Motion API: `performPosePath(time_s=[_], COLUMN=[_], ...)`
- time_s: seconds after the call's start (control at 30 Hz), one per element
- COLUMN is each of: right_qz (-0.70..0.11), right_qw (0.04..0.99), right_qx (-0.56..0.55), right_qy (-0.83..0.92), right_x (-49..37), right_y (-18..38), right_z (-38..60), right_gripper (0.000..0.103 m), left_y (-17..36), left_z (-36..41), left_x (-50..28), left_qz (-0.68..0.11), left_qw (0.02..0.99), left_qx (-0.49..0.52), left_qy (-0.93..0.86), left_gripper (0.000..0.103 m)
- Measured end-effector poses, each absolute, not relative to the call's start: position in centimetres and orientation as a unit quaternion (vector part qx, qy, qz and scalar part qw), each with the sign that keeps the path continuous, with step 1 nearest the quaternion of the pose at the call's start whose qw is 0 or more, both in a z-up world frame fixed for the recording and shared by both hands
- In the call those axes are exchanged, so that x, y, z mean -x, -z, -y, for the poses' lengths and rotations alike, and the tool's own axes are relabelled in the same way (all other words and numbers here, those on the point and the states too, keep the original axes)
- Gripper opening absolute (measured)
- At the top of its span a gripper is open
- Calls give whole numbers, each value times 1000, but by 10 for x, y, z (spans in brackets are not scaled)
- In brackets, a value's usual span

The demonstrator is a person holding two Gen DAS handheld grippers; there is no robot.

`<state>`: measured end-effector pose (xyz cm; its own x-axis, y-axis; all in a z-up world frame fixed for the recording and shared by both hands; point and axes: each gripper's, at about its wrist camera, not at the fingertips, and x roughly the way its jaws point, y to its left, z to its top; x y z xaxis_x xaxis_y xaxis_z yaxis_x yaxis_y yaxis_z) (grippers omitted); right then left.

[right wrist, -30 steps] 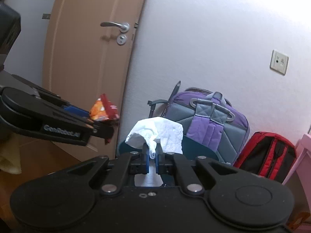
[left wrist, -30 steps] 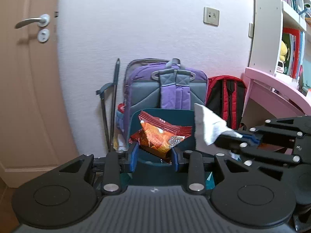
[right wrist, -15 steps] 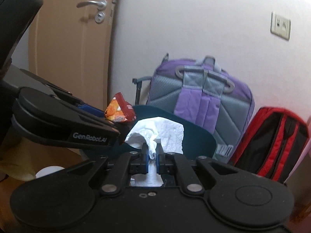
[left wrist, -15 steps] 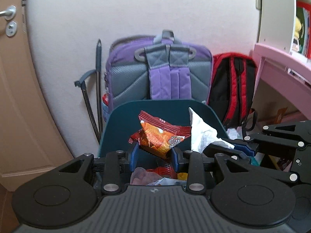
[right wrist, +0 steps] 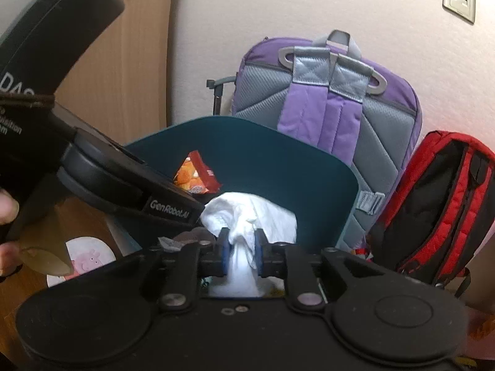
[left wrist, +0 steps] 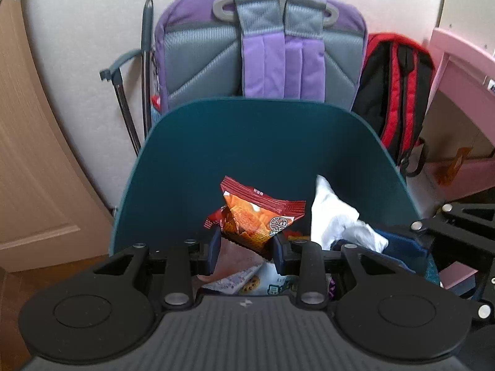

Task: Collect trash
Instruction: 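Open both tools to drop the items into the wastebasket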

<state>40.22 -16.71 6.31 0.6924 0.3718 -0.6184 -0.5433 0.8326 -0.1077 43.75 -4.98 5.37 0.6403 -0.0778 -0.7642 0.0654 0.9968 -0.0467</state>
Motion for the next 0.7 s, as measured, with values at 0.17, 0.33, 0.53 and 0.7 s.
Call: performPosePath(time_s=[0.17, 0.33, 0.53, 0.7], right_qz=[-300, -295, -283, -267], right_qw=[911, 913, 917, 921], right_qx=[138, 137, 129, 129], right_qy=[-246, -245, -250, -253], right_x=[-401, -395, -381, -360], right_y=[-62, -66, -81, -100], right_z=[171, 172, 176, 179], right_gripper=[23, 27, 34, 37], left_y=[-47, -51, -68, -88], left_z=[52, 52, 51, 49], left_x=[-441, -435, -418, -395], left_qz=[-432, -422, -409, -394], left_qw=[901, 905, 911, 918], left_qx=[9, 15, 16, 15], left_qy=[39, 39, 40, 39], left_gripper=[41, 56, 56, 56])
